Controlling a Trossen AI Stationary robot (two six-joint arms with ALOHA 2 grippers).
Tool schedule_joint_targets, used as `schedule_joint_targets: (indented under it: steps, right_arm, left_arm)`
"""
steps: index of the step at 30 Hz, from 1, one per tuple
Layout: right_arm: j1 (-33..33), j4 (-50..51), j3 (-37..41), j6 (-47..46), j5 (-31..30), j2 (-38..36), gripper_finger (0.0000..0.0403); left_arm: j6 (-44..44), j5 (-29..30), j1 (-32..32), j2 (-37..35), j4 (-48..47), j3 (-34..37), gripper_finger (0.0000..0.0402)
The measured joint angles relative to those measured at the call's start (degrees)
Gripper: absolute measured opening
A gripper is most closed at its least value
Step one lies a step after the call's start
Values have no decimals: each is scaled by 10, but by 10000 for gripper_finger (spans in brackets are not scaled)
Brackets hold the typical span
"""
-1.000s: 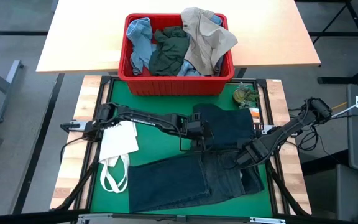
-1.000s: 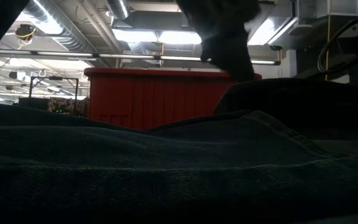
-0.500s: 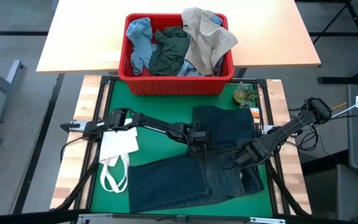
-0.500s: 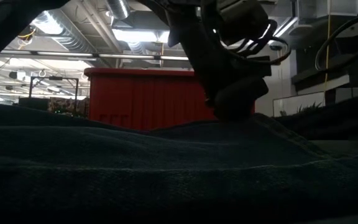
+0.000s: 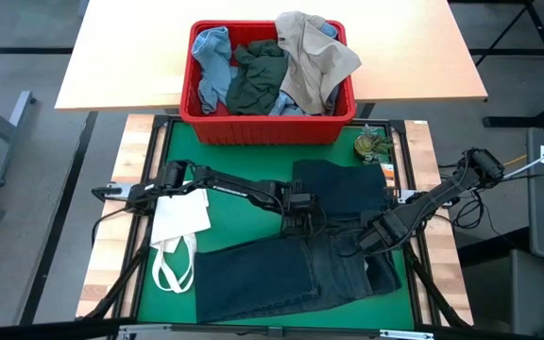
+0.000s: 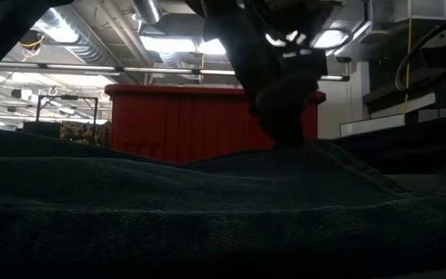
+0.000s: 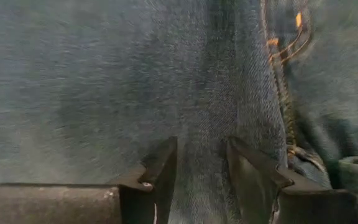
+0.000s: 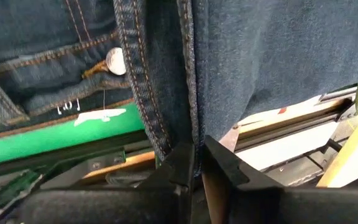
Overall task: Fold laundry
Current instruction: Fold the dark blue pants
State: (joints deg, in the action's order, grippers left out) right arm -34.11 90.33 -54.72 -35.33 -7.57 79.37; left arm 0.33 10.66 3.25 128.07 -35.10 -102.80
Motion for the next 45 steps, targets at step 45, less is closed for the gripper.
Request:
schedule_joint_targets:
  steps: [45]
  right_arm:
    - [193, -93, 29, 180, -175, -8, 173]
  left_arm:
    - [15, 12, -112, -22, 118, 65, 135]
